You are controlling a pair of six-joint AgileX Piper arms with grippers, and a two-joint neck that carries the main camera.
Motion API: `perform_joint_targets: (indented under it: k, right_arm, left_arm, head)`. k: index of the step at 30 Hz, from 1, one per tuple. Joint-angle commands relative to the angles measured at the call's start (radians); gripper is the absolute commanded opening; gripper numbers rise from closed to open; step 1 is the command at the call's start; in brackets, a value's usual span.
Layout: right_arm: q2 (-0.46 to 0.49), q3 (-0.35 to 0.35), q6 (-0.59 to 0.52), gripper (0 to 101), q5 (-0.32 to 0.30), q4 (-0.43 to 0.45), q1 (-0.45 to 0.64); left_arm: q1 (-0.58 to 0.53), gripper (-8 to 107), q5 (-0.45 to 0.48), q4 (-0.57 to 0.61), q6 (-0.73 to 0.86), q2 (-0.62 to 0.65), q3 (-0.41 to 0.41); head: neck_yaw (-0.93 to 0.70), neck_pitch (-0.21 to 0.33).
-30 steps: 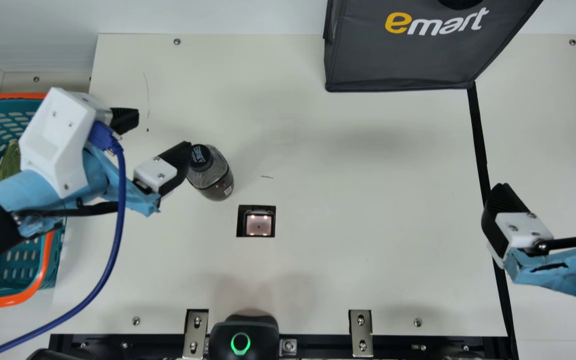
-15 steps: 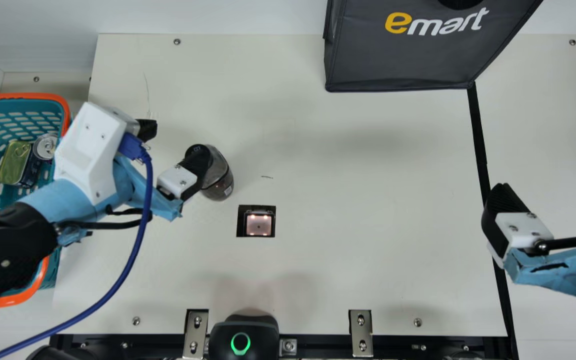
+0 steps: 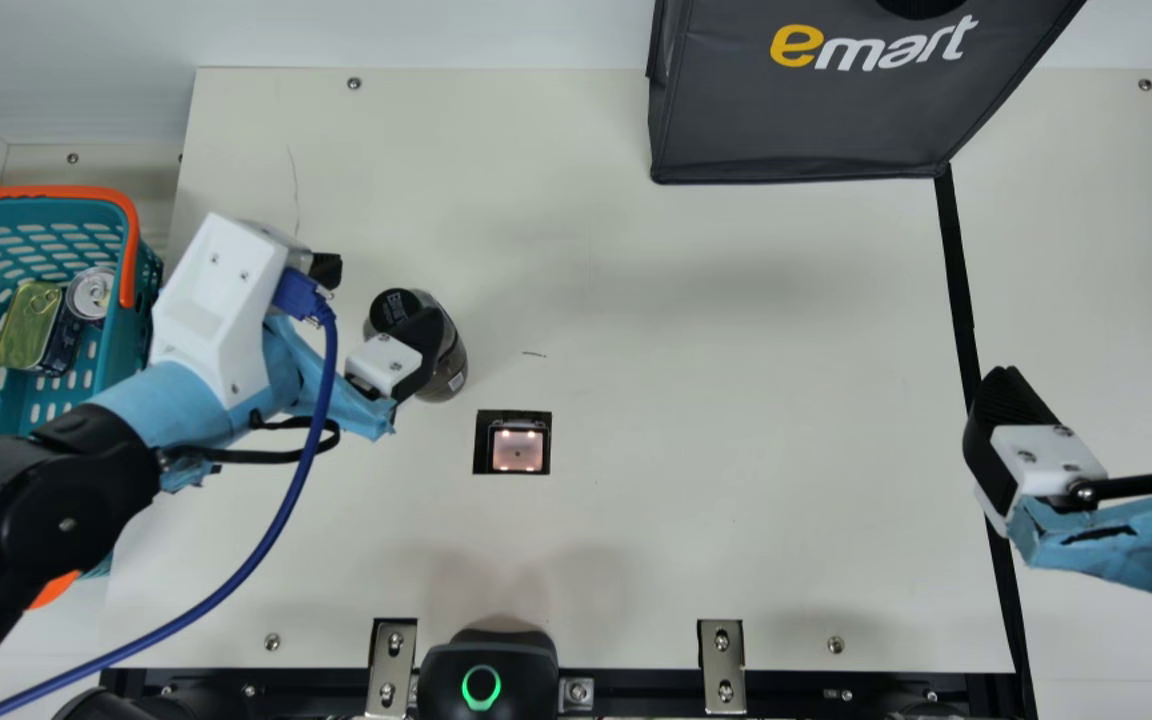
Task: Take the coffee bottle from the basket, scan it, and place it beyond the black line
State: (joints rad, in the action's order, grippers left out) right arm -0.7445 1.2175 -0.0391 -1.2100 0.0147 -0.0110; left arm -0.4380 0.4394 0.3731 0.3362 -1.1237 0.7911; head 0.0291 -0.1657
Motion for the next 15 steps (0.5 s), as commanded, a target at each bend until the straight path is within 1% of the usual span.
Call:
perform_joint_targets:
  k: [1, 15]
  right_arm:
    - [0.0, 0.0, 0.0, 91, 0.0, 0.0, 0.0]
    - [0.0, 0.0, 0.0, 91, 0.0, 0.0, 0.0]
  left_arm:
    - [-0.002, 90, -0.004, -0.003, -0.004, -0.003, -0.004]
    - [-0.012, 90, -0.049, 0.009, -0.007, -0.032, -0.051]
  head:
    - [-0.002, 0.027]
    - [-0.002, 0.027]
